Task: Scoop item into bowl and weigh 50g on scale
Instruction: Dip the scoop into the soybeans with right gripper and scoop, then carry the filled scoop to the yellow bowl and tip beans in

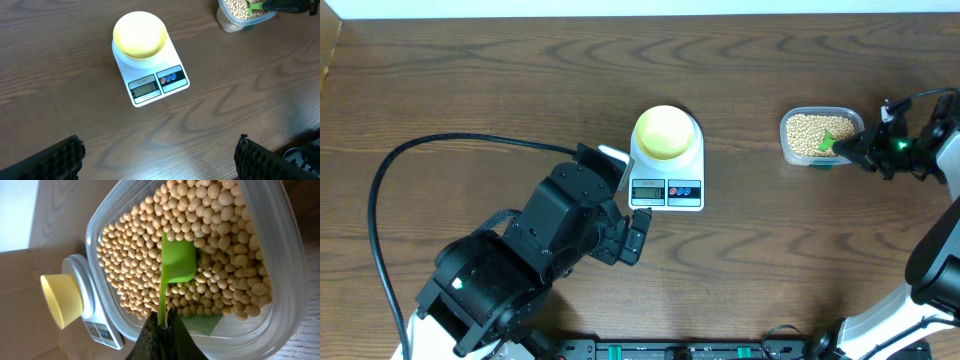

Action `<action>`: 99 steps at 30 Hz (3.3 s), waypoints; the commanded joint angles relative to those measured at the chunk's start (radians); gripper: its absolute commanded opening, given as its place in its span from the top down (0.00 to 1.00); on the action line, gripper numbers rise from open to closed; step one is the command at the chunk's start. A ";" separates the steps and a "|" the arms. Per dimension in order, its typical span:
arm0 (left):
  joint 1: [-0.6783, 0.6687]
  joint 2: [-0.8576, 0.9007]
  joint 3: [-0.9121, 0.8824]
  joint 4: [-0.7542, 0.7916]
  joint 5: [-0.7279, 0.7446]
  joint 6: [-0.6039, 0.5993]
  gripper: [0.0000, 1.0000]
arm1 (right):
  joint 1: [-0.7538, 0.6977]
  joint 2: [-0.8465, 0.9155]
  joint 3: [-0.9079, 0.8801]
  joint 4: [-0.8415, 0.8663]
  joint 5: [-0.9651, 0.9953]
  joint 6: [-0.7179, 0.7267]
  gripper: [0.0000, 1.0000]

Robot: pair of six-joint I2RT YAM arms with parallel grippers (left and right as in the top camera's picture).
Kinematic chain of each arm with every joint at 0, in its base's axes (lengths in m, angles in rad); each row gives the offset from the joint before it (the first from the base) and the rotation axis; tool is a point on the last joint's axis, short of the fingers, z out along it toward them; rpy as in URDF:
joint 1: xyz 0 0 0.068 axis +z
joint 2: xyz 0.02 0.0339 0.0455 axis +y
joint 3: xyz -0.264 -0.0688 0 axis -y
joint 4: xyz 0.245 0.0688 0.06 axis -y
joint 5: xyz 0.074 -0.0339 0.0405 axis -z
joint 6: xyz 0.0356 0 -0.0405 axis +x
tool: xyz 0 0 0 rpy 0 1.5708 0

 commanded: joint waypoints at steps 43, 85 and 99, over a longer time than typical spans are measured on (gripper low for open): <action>0.000 -0.006 0.016 -0.003 -0.002 0.013 0.02 | 0.014 0.008 -0.018 -0.040 -0.697 -0.076 0.99; 0.000 -0.006 0.016 -0.003 -0.002 0.013 0.02 | 0.695 0.008 -0.015 0.504 -0.194 0.404 0.99; 0.000 -0.006 0.016 -0.003 -0.002 0.013 0.02 | 0.717 0.007 0.108 0.256 -0.001 0.230 0.99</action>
